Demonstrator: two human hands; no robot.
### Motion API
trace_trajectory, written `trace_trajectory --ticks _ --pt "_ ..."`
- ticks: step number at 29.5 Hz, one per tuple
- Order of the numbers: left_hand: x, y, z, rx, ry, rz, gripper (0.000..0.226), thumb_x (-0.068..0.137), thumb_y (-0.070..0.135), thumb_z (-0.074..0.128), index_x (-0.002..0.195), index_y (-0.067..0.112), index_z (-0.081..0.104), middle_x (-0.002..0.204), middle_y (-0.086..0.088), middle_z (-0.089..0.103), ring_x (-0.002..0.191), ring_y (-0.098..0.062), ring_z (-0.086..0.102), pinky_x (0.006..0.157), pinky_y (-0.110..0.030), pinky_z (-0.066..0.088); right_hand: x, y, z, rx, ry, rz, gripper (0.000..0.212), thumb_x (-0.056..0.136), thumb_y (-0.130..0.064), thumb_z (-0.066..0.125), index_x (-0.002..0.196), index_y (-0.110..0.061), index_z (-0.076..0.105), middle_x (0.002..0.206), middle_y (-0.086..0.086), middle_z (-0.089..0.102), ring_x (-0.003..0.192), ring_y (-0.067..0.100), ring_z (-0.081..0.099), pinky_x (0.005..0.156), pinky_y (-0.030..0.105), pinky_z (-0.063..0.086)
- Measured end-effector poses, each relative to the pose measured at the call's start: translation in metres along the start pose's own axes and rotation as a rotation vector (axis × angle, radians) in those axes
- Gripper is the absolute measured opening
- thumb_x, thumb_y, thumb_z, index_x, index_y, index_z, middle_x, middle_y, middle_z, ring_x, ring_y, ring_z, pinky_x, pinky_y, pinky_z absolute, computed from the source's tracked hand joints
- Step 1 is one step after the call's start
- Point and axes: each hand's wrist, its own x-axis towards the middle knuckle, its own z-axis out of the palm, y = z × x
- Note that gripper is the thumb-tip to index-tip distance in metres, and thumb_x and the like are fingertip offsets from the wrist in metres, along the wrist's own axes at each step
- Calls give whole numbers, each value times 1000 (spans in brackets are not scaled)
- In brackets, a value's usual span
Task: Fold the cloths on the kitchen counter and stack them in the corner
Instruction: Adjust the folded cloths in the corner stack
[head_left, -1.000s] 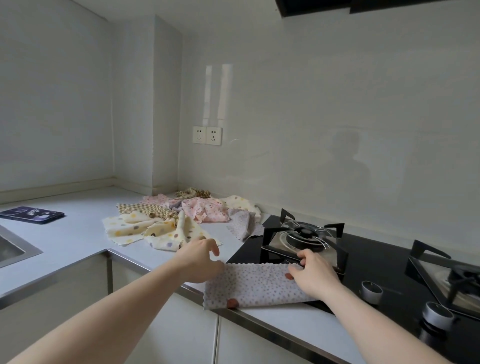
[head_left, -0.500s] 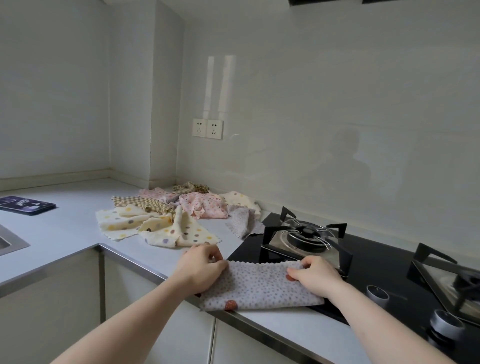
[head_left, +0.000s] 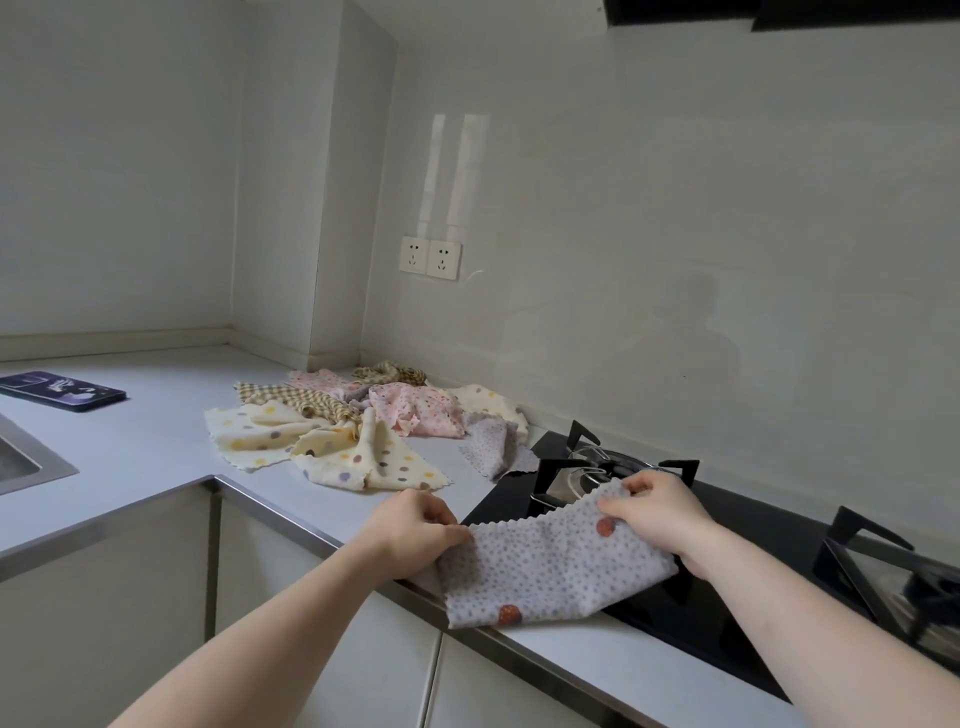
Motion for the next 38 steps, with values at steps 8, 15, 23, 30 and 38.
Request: trace_trajectory --ticks 8,15,23,30,38 --pt "1 -1 -3 -94 -33 -60 30 90 42 60 86 19 78 101 2 75 98 -19 65 94 -37 53 -16 -40 24 26 -133 -86 29 79 -21 81 105 -23 67 106 3 72 93 16 70 64 25 55" --pt "-1 2 -6 -170 -28 -56 38 77 47 52 78 19 78 95 2 76 94 -19 65 94 -40 52 -38 -57 73 97 -297 -126 32 77 -15 73 105 -27 64 97 3 75 87 20 75 82 40 63" --pt "-2 3 -5 -195 2 -93 62 81 71 45 85 19 79 96 -2 76 94 -22 67 95 -39 51 -48 -61 86 252 -393 -52 27 91 -11 72 116 -14 62 106 14 70 69 20 75 63 31 61" --pt "-4 6 -8 -98 -81 -51 44 57 62 64 66 20 72 67 8 70 73 -17 65 73 -35 57 -28 -36 71 -51 -122 -187 28 88 -29 73 114 -25 64 109 -9 64 101 11 61 82 27 44" --pt "-2 2 -7 -225 -46 1 15 70 39 68 69 24 74 91 -3 74 84 -20 68 81 -31 55 -16 -14 80 190 -249 -89 49 86 -41 76 130 -23 65 121 -5 67 107 12 62 87 27 50"
